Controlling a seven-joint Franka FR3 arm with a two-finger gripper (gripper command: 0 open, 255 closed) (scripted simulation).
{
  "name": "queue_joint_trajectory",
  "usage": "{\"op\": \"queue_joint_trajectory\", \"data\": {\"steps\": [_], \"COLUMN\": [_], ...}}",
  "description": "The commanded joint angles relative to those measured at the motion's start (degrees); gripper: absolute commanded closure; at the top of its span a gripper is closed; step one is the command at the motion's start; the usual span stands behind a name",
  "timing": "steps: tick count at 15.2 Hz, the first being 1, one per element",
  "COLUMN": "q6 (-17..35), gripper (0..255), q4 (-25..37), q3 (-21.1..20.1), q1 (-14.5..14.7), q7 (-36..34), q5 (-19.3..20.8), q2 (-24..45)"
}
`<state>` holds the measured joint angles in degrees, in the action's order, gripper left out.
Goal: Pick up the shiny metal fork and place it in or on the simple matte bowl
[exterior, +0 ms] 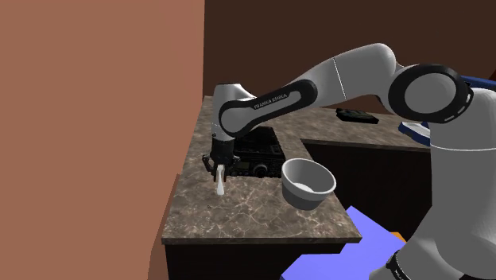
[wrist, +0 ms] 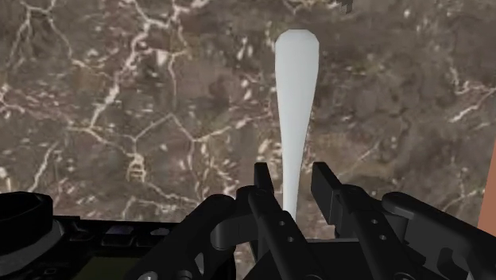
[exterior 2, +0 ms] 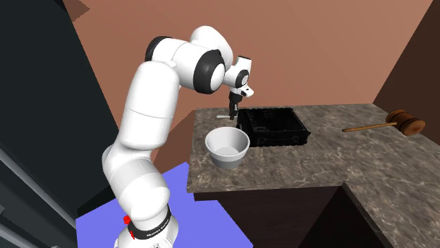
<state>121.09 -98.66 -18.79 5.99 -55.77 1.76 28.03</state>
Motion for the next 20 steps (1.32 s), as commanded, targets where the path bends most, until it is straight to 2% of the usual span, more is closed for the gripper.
{"op": "queue_joint_trajectory", "data": {"steps": [1, 7, 20], "q6": [0.0, 0.0, -8.2], "gripper": [255, 255, 255], "q4": [0.0, 0.0, 4.0], "q3": [0.0, 0.0, -0.7], "q1": [0.0, 0.0, -0.5], "q7": [0.0, 0.0, 0.0], "q5": [0.0, 0.0, -1.3], "q2": [0.0, 0.0, -4.3]}}
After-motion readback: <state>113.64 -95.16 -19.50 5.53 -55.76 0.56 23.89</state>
